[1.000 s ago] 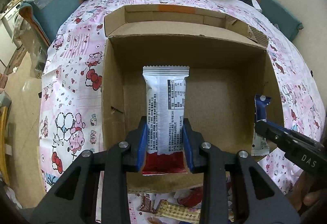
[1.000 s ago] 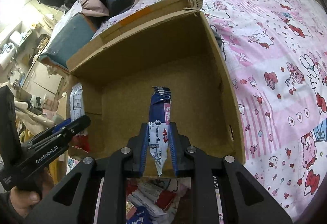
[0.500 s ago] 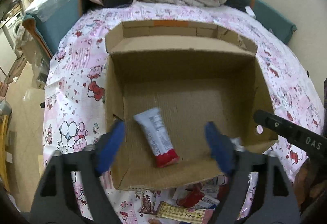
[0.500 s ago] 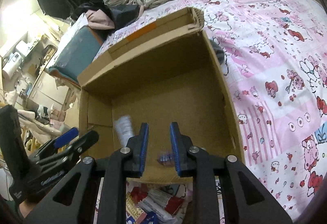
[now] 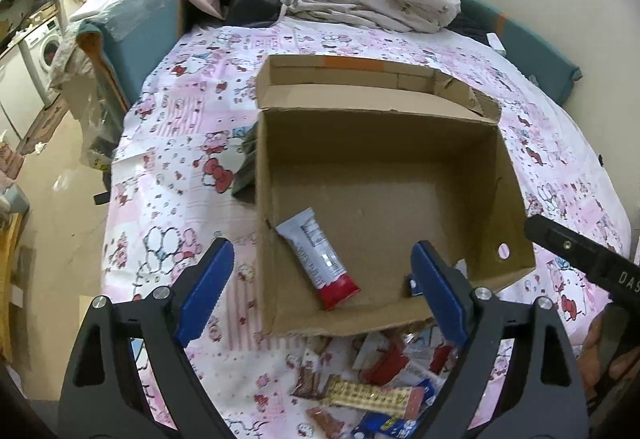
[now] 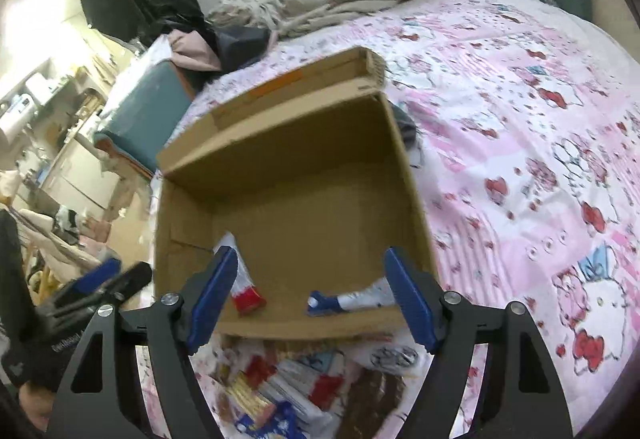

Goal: Organize snacks
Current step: 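Lower the right gripper to the pile and grasp the blue chip bag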

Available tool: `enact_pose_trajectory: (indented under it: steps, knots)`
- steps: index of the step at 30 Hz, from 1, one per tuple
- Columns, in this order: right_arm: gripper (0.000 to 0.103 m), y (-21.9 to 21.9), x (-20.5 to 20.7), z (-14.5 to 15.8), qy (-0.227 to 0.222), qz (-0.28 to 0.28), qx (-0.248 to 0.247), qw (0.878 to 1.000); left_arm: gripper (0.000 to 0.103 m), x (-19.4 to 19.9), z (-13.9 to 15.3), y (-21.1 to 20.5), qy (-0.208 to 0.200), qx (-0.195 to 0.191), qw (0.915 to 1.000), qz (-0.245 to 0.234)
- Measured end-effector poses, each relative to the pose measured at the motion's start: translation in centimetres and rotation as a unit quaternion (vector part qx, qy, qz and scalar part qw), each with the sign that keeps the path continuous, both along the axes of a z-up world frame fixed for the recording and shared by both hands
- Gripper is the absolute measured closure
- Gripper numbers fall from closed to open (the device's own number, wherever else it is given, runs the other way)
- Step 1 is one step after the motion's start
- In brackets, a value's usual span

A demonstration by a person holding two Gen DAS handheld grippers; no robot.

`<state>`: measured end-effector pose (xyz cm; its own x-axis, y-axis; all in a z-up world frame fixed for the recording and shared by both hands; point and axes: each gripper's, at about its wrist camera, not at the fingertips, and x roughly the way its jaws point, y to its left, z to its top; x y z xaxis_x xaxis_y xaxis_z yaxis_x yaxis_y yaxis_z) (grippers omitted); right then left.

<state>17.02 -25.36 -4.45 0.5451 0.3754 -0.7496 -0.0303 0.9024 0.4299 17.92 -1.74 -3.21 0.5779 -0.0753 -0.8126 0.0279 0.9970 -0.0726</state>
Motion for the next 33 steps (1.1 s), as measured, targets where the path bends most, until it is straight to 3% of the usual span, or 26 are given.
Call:
enact_pose_trajectory:
  steps: [8, 19, 28, 33]
  knots:
    - [0.024, -1.1, -1.5, 1.1, -0.001, -0.005, 0.011, 1.0, 0.015, -2.4, 0.4, 2.0, 0.014, -0.007, 0.9997, 0.017]
    - [0.024, -2.0, -5.4, 0.2, 0.047, -0.006, 0.068, 0.997, 0.015, -4.9, -0.3, 3.9, 0.049, -0.001, 0.9978, 0.045]
    - [0.024, -1.0, -8.7, -1.5, 0.099, 0.015, 0.064, 0.993, 0.015, -6.8, -1.3, 4.4, 0.076, -0.005, 0.9957, 0.052]
    - [0.024, 0.3, -8.9, -3.0, 0.128, 0.02, 0.025, 0.991, 0.015, -6.7, -3.0, 4.6, 0.108, -0.017, 0.9923, 0.059]
